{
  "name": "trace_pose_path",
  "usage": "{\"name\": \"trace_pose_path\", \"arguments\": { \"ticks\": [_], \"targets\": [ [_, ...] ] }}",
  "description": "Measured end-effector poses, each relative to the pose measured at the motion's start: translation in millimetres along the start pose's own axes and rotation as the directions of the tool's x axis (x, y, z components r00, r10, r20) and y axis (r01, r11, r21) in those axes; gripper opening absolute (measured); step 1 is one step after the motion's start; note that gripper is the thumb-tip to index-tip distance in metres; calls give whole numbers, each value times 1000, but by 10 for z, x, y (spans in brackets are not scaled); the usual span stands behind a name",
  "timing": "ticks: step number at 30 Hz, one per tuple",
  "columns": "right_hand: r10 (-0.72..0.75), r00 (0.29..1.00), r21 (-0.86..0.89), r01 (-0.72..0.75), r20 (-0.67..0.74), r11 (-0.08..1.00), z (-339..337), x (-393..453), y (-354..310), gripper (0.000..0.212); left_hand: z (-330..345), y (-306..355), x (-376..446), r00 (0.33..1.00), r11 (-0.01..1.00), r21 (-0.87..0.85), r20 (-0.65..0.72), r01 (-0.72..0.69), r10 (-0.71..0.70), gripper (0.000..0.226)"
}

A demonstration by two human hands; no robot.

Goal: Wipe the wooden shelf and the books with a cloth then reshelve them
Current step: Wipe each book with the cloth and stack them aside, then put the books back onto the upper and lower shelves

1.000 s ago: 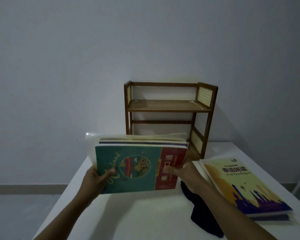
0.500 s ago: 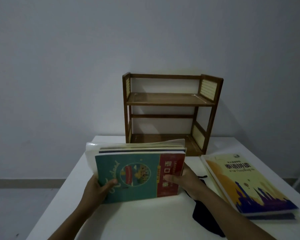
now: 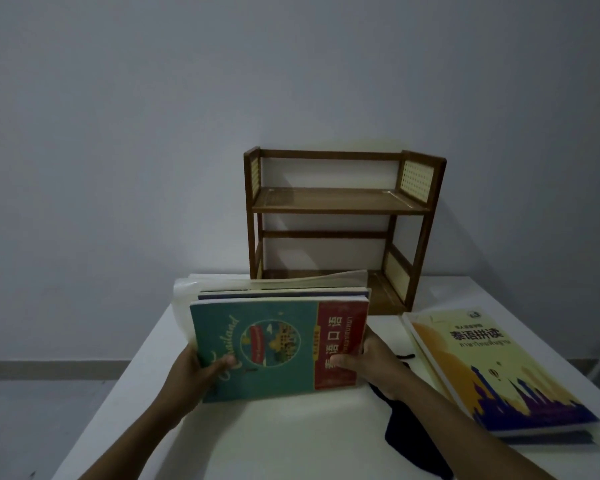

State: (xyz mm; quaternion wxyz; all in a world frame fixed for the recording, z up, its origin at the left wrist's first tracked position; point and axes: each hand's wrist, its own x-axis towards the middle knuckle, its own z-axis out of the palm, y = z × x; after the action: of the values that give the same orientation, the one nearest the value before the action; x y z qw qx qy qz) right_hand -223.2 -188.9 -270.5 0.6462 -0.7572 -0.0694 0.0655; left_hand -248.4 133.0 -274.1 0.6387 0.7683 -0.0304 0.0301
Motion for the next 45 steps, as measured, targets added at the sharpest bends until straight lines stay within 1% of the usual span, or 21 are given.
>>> {"name": "trace_pose_path", "arguments": {
  "ticks": [2,3,6,7,8,10,12,16,19,21,23,24,27,29,31,33,35,37,40,43,45],
  "targets": [
    [1,1000,-12,-2,-10,1000,3,-6,48,50,32,-40,9,1000,1000,11,0,6,-6,88],
    [6,1000,-14,-6,-20,1000,9,-12,63,49,49,-60,4,1000,1000,14,-4,8,-8,82],
    [16,999,-32,-18,-47,999,33,-18,128,51,81,-94,0,1000,999,39,-17,4,-3,53],
    [18,999,-44,-20,-44,999,35,-20,150,54,82,-106,1,1000,999,48,-24,2,-1,45],
    [25,999,-61,-27,-31,998,36,-24,172,58,75,-122,1,1000,998,56,-26,3,-2,42],
    [41,999,-88,-41,4,995,30,-34,205,61,71,-133,-15,1000,997,73,-19,2,0,42],
    [39,999,-108,-37,22,994,10,-48,166,56,71,-113,-7,1000,995,97,-13,-7,8,39],
    [-50,999,-135,51,9,990,-155,-36,-45,54,113,179,75,999,997,64,-30,-32,34,40],
    [-108,993,-111,101,-57,989,-371,-7,-412,49,184,656,251,994,996,9,-66,-84,84,44],
    [-189,975,-104,178,-113,979,-555,69,-723,55,269,1024,473,992,992,-68,-78,-109,103,44],
    [-251,949,-90,238,-190,967,-723,182,-1015,63,362,1354,724,990,987,-106,-85,-119,110,42],
    [-266,937,-71,256,-227,964,-817,262,-1144,63,424,1513,868,989,985,-114,-93,-127,116,42],
    [-277,914,16,295,-297,955,-1026,482,-1482,50,554,1895,1254,989,983,-128,-82,-133,123,42],
    [-263,901,1,281,-345,960,-1133,632,-1668,40,605,2083,1476,992,987,-115,-65,-113,106,40],
    [-232,890,-52,230,-392,972,-1229,781,-1784,34,661,2200,1682,996,995,-74,-70,-63,58,45],
    [-185,888,-89,162,-422,983,-1291,907,-1839,31,711,2247,1837,996,1000,14,-92,-10,11,48],
    [-136,884,-77,113,-448,991,-1335,1023,-1873,26,772,2272,1959,994,994,105,-109,38,-26,49],
    [-87,866,-54,70,-492,996,-1352,1102,-1914,27,793,2309,2030,993,984,168,-113,63,-45,50],
    [-43,850,-44,23,-525,999,-1379,1191,-1979,37,772,2384,2103,994,969,225,-60,105,-94,46],
    [-61,852,-132,-9,-521,991,-1409,1233,-2024,38,721,2457,2139,986,966,201,-22,165,-164,42],
    [-95,845,-196,-11,-526,980,-1417,1240,-2042,39,680,2487,2118,982,974,125,13,187,-190,43]
  ]
}}
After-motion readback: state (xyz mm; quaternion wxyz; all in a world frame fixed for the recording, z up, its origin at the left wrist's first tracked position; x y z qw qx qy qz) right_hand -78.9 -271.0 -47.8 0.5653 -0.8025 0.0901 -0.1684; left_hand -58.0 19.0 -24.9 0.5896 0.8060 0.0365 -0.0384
